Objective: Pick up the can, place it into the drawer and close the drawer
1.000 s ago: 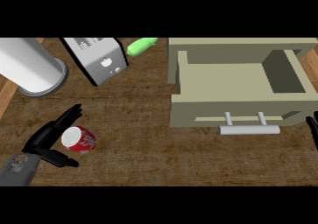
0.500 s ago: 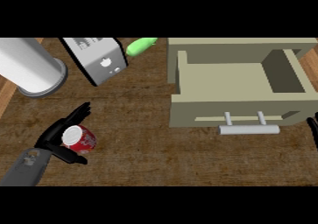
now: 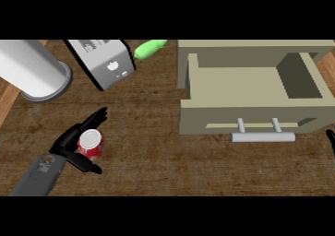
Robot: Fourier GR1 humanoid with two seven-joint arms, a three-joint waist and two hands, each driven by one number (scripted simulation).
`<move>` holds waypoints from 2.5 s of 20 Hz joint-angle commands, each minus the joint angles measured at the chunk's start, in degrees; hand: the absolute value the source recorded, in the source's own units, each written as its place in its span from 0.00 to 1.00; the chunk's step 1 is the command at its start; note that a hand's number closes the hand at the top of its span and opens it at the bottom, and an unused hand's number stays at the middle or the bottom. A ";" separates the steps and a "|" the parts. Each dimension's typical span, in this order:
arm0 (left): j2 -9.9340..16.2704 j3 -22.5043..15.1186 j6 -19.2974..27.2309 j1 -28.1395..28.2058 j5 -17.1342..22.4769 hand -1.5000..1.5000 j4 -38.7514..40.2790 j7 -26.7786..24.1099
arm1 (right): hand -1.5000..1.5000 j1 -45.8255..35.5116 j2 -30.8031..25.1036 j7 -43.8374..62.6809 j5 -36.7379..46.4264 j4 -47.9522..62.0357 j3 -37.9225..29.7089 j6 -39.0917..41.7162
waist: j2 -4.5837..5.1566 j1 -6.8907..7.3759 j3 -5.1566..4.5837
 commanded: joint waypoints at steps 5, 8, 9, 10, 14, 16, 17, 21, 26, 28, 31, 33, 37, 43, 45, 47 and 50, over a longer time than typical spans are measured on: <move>-4.05 -1.86 -6.19 1.31 2.04 1.00 -6.10 -0.16 | 0.00 0.32 -0.66 0.68 -1.62 -0.32 -1.59 1.01 | -0.19 0.51 0.03; -0.92 -1.05 -11.23 1.35 3.88 1.00 -5.09 -0.08 | 0.00 -1.52 -1.79 5.12 -3.33 -2.93 -2.73 0.08 | -0.03 0.30 -0.03; 0.23 -0.75 -11.91 0.57 4.37 1.00 -5.91 0.78 | 0.00 -1.90 1.13 -2.07 1.83 2.46 -0.05 -0.40 | 0.01 0.48 0.00; -2.89 -1.54 -10.65 3.32 4.84 1.00 -7.28 2.03 | 0.00 -0.47 0.97 -0.53 0.70 0.43 0.00 0.16 | -0.10 0.57 0.01; -3.85 -2.10 -12.37 3.38 7.55 1.00 -14.08 5.32 | 0.00 -0.24 1.25 0.75 1.32 -1.20 2.18 -2.70 | -0.34 1.03 0.05; -5.26 3.87 -2.22 5.27 11.79 1.00 -13.76 8.90 | 0.00 -0.70 -0.03 0.52 -1.29 -0.05 -1.77 -0.13 | -0.25 1.07 0.05; -5.26 7.64 2.24 3.26 14.40 1.00 -13.65 11.54 | 0.00 -1.11 -0.51 1.98 -1.83 -1.24 -2.08 -0.43 | -0.40 1.52 0.08; -8.01 15.46 18.24 5.54 18.57 1.00 -14.18 13.03 | 0.00 1.99 0.98 0.93 -2.02 -2.24 -1.88 -0.20 | -0.60 1.64 0.11; -13.70 10.88 24.97 7.37 18.00 1.00 -30.94 21.94 | 0.00 0.47 0.72 2.20 -0.79 -2.67 -1.15 -1.25 | -0.33 1.14 0.06; -13.49 9.56 24.64 6.25 19.09 1.00 -38.21 29.61 | 0.00 2.14 1.15 1.33 -0.92 -3.51 -0.47 -0.46 | -0.37 1.08 0.07; -13.87 6.91 25.76 5.58 18.10 1.00 -44.21 34.61 | 0.00 0.45 0.76 2.80 -2.82 -4.11 -2.34 -1.30 | -0.24 0.77 0.04; -15.32 4.26 28.64 6.17 15.78 1.00 -48.94 37.13 | 0.00 5.01 1.29 0.34 -1.58 -5.63 -1.58 0.74 | -0.27 0.53 0.04; -16.98 0.37 31.78 4.03 13.52 1.00 -54.22 42.20 | 0.00 2.14 0.42 -1.11 -2.25 -2.48 -3.00 0.97 | -0.14 0.36 0.02; -17.05 -5.08 38.65 -5.97 13.69 1.00 -56.69 54.71 | 0.00 2.07 1.09 3.84 -1.93 -5.77 -1.41 -0.73 | -0.08 0.11 0.00; -17.06 -6.15 39.73 -9.53 13.61 1.00 -55.65 56.93 | 0.00 0.81 0.89 3.05 -1.29 -4.10 -1.71 -0.78 | -0.04 0.08 0.00; -17.06 -10.91 44.56 -11.20 13.95 1.00 -55.29 57.58 | 0.00 2.49 1.10 2.12 -1.91 -5.02 -1.48 0.71 | -0.06 -0.13 0.01; -17.07 -11.41 46.67 -17.15 13.11 1.00 -53.44 59.22 | 0.00 -0.49 -0.53 3.16 -2.77 -3.33 -3.71 -0.61 | -0.01 -0.08 0.01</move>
